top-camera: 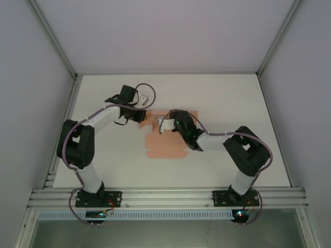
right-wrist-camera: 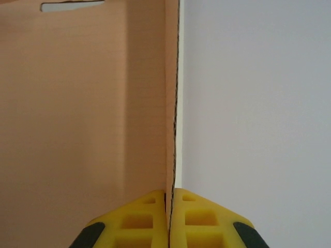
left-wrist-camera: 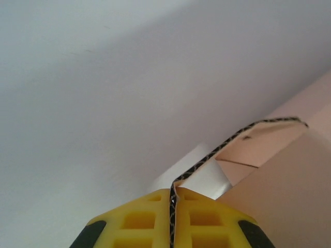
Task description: Assemble paper box
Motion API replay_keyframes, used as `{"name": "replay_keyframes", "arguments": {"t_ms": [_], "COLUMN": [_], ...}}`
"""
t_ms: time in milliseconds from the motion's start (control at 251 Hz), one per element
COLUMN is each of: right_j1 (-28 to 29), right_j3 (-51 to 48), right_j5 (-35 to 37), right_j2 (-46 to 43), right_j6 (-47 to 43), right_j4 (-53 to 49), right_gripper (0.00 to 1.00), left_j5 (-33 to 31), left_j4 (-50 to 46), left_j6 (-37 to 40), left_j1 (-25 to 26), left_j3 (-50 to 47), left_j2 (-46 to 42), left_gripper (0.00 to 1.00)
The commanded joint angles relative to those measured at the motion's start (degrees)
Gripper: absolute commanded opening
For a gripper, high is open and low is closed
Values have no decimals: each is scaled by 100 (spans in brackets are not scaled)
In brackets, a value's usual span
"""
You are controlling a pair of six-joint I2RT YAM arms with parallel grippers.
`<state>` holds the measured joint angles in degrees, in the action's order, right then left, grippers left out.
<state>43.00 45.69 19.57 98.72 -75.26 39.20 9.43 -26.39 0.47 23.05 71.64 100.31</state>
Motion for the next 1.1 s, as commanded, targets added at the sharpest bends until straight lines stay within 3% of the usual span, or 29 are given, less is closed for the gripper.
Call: {"name": "replay_keyframes", "arguments": {"t_ms": [0, 100, 359, 571, 702, 786, 910, 982, 1022, 1094], "right_j1": [78, 84, 33, -2, -80, -124, -272, -325, -337, -413], "right_j3": [157, 218, 336, 200, -59, -160, -242, -245, -196, -162], "right_j5": [248, 259, 193, -22, -472, -554, -815, -920, -837, -779], "right_j2": [97, 163, 244, 209, 198, 189, 206, 270, 342, 527], "right_j6": [89, 135, 176, 329, 309, 178, 39, -93, -343, -608], "right_j4": [522, 493, 567, 615, 825, 884, 811, 919, 834, 1191], "right_gripper": [0, 0, 0, 0, 0, 0, 0, 0, 0, 0], "left_j5": [-1424, -1517, -621, -10, -295, -458, -446, -414, -456, -475], "left_j4": [118, 354, 1056, 1872, 2230, 2295, 2220, 2186, 2127, 2002], "left_j6": [-1092, -1082, -893, -847, -802, -890, -1067, -1144, -1197, -1265], "left_j1": [164, 425, 1168, 1220, 1218, 1177, 1073, 969, 922, 802], "left_j3": [96, 18, -609, -1203, -1480, -1636, -1877, -2056, -2133, -2250], "left_j2": [-142, -302, -779, -780, -705, -763, -1052, -1358, -1550, -1949], "left_gripper": [5, 9, 15, 16, 19, 33, 45, 68, 98, 100]}}
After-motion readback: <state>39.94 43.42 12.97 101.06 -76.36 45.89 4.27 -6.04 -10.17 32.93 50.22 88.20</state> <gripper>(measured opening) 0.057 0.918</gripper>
